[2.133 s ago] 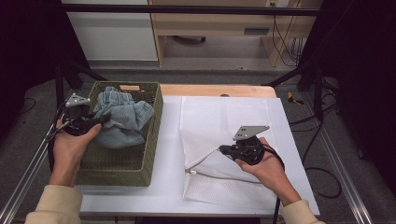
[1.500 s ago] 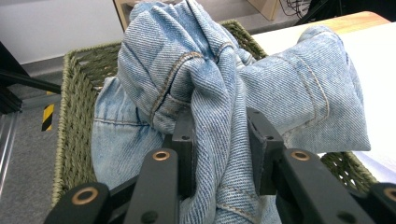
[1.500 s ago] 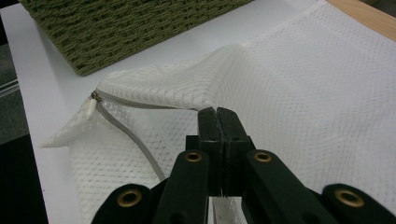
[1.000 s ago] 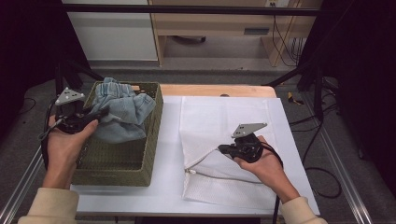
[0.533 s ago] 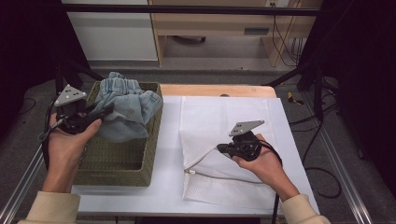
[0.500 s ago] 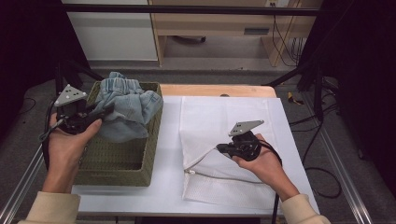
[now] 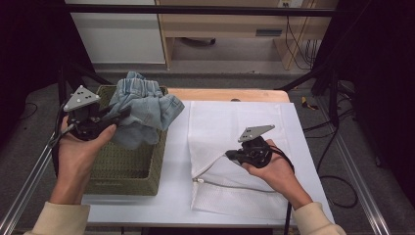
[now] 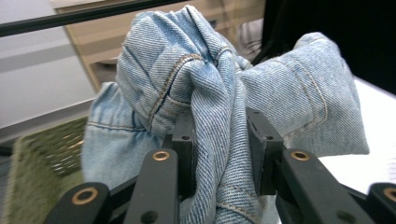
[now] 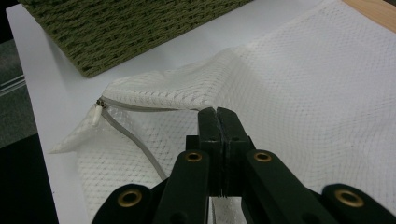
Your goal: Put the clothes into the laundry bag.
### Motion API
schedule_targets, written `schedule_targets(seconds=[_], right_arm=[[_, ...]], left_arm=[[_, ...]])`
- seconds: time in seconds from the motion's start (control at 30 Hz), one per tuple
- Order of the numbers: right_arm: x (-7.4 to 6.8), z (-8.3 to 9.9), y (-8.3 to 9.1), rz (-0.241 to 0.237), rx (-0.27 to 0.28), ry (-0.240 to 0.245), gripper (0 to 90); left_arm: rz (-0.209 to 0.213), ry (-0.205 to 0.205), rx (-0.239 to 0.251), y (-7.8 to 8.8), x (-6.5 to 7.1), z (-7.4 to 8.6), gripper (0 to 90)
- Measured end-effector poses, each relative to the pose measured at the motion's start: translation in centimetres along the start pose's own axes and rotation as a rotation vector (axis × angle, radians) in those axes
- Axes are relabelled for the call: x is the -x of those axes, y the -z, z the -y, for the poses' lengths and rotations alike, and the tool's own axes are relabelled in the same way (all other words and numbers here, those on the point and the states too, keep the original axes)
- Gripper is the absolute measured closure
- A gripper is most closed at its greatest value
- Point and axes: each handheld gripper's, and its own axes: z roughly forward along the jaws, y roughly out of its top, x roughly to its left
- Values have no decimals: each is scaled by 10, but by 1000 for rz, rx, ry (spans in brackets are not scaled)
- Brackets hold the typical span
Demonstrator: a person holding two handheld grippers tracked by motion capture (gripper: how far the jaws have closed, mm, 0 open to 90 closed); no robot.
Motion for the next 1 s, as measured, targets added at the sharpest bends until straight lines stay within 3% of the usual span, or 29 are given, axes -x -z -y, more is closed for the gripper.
schedule_targets(seconds=[0.47,1.0], right_arm=[[4,-2,5,-9,14,-11,899],[7,-9,7,-22,20,-23,899]], left_arm=[[63,-22,43,-4,26,-20,682],[127,-89,59,-8,57,-12,682]])
